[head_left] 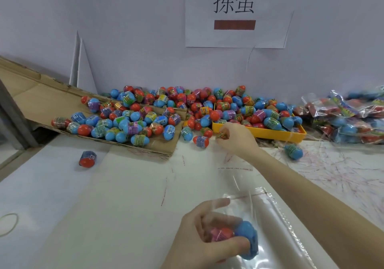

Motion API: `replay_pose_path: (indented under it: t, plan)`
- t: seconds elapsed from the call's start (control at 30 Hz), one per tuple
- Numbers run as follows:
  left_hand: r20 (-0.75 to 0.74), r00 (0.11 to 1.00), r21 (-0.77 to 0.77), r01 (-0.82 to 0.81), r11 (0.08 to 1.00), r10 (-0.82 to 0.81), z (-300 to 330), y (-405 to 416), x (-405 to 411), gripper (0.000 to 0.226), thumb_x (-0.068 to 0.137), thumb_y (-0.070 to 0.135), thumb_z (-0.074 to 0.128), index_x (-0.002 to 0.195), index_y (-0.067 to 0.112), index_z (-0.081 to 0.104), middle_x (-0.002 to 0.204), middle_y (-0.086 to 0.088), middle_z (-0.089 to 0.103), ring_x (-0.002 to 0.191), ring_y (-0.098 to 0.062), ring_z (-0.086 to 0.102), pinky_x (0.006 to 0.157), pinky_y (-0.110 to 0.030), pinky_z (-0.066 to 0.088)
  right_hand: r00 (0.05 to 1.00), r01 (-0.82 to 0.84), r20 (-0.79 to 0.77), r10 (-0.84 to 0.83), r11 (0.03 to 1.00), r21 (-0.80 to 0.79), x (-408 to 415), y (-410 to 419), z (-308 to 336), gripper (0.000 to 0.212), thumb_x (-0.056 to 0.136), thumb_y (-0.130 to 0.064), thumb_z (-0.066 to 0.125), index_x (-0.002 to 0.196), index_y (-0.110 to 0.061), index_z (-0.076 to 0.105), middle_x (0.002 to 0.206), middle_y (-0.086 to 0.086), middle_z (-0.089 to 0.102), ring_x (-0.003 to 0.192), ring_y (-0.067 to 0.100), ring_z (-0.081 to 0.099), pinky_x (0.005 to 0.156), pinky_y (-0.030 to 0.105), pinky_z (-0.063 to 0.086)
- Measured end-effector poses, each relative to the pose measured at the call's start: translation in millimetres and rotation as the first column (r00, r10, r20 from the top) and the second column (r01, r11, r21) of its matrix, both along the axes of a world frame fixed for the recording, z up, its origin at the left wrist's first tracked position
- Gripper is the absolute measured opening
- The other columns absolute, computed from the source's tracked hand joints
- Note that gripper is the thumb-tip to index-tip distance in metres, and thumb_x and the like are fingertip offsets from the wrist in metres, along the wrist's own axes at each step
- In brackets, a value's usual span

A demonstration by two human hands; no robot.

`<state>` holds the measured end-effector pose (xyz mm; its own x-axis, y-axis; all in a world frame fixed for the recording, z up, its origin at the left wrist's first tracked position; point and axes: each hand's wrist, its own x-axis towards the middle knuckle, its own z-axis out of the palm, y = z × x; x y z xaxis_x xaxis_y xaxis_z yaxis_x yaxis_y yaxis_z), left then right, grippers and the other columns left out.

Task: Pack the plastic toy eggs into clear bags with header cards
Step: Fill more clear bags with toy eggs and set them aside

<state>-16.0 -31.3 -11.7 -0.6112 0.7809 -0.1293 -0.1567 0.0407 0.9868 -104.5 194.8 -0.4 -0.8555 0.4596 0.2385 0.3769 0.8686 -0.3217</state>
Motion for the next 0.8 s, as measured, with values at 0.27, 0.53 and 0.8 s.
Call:
replay_pose_path:
  t: [0.27, 0.53, 0.8]
  plan:
    - [-0.013, 0.998, -0.041, -0.065, 0.997, 0.065, 0, 1, 0, 0.055, 0.048, 0.025, 0.08, 0.1, 0.027, 0.063, 0.085, 0.014, 0.074, 0.073, -0.005, 0.069, 0.063, -0.02, 0.054, 0.96, -0.167, -0.277, -0.033, 0.727, -0.666, 70, -27, 61, 0.025, 0.091, -0.022, 0.051, 0.114, -0.016, 0.059, 0.09, -0.009, 0.057, 0.081, 0.008, 0.052, 0.066, 0.015, 0.044]
    - [-0.008, 0.997, -0.054, -0.075, 0.996, 0.075, 0, 3, 4, 0.061, 0.04, 0.026, 0.084, 0.097, 0.027, 0.064, 0.082, 0.016, 0.073, 0.068, -0.003, 0.069, 0.053, -0.014, 0.05, 0.889, -0.457, -0.097, 0.447, 0.876, -0.153, 150, -75, 80, 0.028, 0.065, -0.049, 0.061, 0.089, -0.034, 0.06, 0.081, -0.024, 0.061, 0.088, -0.001, 0.051, 0.08, 0.016, 0.042]
    - [-0.025, 0.998, -0.068, -0.06, 0.996, 0.059, 0, 2, 4, 0.06, 0.032, 0.038, 0.08, 0.089, 0.026, 0.065, 0.084, 0.015, 0.073, 0.075, -0.003, 0.069, 0.057, -0.013, 0.05, 0.846, -0.498, 0.186, 0.5, 0.865, -0.062, 138, -74, 86, 0.037, 0.073, -0.06, 0.053, 0.108, -0.048, 0.056, 0.096, -0.027, 0.055, 0.09, -0.003, 0.024, 0.071, 0.015, 0.019]
